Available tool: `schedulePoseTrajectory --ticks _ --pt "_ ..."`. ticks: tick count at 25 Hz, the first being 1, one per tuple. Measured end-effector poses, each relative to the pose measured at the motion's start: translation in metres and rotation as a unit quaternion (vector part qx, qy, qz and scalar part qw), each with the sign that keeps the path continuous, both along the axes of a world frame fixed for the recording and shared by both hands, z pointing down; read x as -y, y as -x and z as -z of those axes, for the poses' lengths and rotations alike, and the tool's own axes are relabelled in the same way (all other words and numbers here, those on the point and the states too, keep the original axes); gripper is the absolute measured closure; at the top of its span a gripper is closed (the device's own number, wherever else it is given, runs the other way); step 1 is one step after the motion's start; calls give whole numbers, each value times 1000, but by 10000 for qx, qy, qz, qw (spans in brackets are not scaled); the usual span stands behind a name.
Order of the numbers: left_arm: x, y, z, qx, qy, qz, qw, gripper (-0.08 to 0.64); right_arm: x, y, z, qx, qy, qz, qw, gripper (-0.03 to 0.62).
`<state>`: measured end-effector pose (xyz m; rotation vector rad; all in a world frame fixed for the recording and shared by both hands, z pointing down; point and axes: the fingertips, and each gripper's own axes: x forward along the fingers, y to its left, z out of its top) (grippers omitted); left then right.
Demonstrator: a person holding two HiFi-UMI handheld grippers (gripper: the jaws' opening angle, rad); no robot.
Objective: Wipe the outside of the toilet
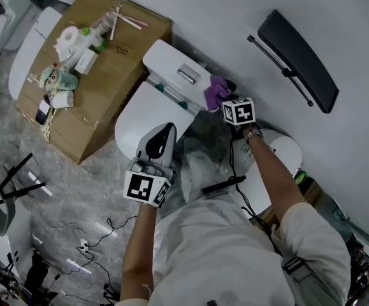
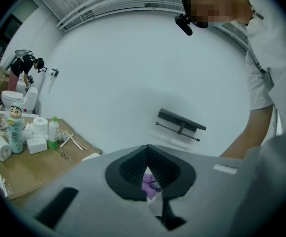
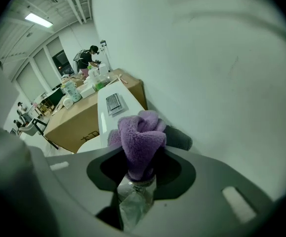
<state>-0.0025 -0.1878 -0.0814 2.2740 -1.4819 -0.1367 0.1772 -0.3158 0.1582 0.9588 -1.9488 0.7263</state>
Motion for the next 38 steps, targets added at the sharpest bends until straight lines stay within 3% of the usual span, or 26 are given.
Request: schedulePoseTrajectory --ticks 6,10,13,16,20,24,35,38 --pt "-13 9 2 -33 -27 27 10000 554 -26 -3 0 -126 427 -240 9987 456" --pt "-20 13 4 0 -48 -9 10000 554 -36 7 6 -282 589 207 9977 462" --pt "-24 18 3 8 -24 23 10000 554 -25 25 22 -306 260 506 9979 462" --pt "-26 24 0 -28 16 151 9999 554 -5 42 27 -320 84 506 9982 460" --pt "-25 27 -2 -10 54 219 9997 554 11 55 9 -412 399 406 9975 460" --pt "-26 32 -5 -31 92 281 9996 554 4 62 3 -324 437 456 9975 462" --pt "-8 22 -10 -169 63 183 9997 554 -38 47 -3 -515 583 916 9928 462" --pt "-7 18 -11 -216 50 155 9996 554 -54 41 -5 -836 859 1294 9843 462"
